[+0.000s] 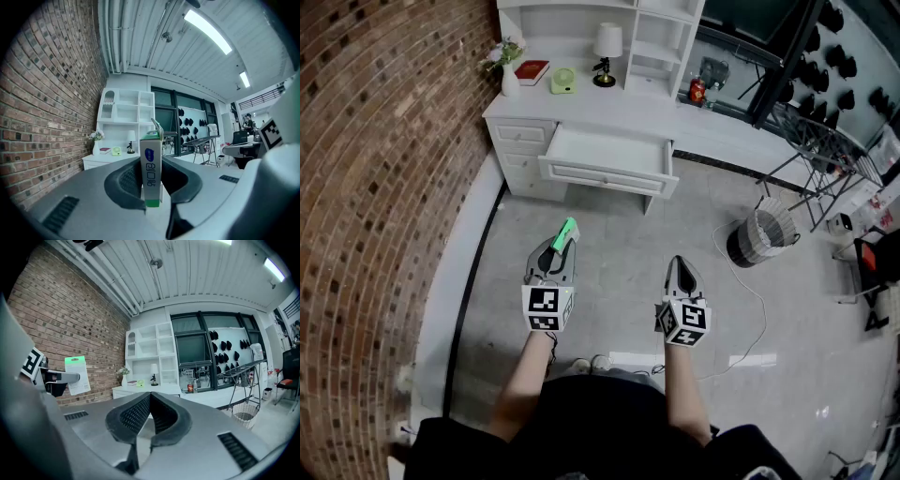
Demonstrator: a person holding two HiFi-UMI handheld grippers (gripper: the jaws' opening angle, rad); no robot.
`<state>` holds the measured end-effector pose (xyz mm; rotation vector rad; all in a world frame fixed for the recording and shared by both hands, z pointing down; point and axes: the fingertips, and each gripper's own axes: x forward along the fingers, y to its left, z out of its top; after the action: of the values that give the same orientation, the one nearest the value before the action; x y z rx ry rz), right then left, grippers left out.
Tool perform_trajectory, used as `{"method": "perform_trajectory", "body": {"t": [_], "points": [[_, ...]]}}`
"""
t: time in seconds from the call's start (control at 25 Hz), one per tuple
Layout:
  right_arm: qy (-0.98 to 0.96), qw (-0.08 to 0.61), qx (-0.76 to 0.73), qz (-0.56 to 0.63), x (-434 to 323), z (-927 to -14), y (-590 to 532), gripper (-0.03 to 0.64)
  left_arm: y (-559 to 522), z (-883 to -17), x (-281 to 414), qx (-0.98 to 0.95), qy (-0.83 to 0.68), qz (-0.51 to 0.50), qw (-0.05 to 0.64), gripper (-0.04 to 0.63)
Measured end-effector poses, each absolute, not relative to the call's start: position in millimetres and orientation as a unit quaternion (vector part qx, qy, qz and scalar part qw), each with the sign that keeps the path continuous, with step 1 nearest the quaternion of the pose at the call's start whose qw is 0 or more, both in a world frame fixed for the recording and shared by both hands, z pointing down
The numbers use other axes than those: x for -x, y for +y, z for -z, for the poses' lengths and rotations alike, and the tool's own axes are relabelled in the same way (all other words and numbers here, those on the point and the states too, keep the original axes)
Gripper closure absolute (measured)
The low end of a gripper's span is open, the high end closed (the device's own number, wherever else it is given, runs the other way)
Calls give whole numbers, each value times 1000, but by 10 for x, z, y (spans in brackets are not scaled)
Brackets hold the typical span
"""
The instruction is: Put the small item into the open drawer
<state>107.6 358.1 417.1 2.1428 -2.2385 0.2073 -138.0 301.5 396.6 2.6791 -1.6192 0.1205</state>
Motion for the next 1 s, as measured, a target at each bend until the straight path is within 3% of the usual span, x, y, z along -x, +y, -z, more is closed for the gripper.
{"method": "perform_trajectory", "body": {"t": [0.52, 1.0], "points": [[-724, 10, -686, -70, -1068, -4139, 3496, 618, 2932, -3983, 1364, -856, -515, -42, 8, 503], [-717, -54, -691, -71, -938, -4135, 3299, 616, 2770, -4004, 1510, -864, -502, -40, -4, 503]]}}
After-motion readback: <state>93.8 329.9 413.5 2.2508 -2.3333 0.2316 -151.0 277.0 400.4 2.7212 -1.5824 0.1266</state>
